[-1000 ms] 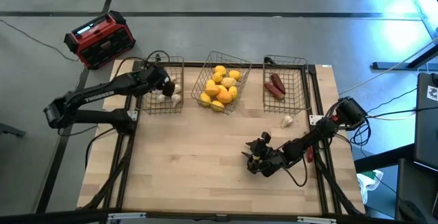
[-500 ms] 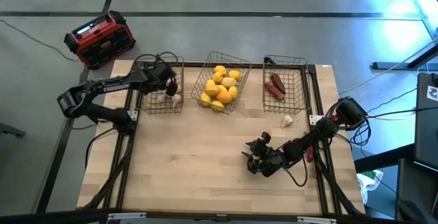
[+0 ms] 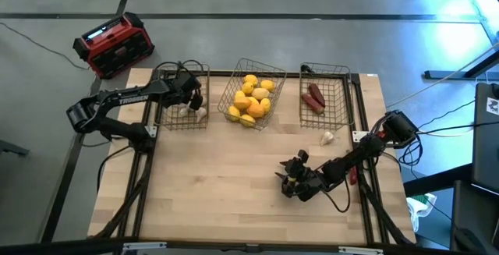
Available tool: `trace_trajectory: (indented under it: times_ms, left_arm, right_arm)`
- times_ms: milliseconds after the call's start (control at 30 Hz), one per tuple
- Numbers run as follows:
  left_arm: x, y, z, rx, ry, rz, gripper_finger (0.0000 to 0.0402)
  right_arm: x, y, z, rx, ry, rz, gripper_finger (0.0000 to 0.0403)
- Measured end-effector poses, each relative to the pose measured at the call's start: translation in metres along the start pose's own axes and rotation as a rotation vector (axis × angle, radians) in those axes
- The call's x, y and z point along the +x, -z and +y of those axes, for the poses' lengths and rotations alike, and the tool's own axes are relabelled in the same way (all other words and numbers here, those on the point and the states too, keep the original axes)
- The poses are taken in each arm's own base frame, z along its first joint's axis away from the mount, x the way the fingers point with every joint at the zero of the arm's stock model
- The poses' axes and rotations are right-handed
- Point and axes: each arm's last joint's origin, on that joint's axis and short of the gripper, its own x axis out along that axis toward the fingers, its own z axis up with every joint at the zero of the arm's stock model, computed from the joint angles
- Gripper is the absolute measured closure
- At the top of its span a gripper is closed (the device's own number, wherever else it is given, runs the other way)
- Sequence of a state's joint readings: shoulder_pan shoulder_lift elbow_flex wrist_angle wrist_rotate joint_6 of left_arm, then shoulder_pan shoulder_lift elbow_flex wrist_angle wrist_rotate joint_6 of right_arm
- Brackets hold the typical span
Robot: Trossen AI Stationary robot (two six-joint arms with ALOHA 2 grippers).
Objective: Sort produce into baskets
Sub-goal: Put the garlic into the left wire basket
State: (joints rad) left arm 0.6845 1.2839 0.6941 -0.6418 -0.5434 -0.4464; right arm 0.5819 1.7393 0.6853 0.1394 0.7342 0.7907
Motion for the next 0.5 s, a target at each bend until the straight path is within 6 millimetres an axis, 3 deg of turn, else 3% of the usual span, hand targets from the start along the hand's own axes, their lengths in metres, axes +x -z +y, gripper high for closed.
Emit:
trace_trajectory:
  times_ms: [233, 400, 500]
  left_arm:
    - [-0.017, -0.004, 0.000, 0.054, 0.057, -0.001, 0.0262]
    - [-0.054, -0.015, 0.003, 0.019, 0.145, -0.118, 0.0261]
    - [-0.081, -0.017, 0.001, -0.001, 0.290, -0.204, 0.0261]
  right_arm:
    - [0.000, 0.000, 0.000, 0.001, 0.012, -0.013, 0.0191]
    - [0.000, 0.000, 0.000, 0.000, 0.011, -0.012, 0.0191]
    - [0.000, 0.000, 0.000, -0.002, 0.007, -0.008, 0.0191]
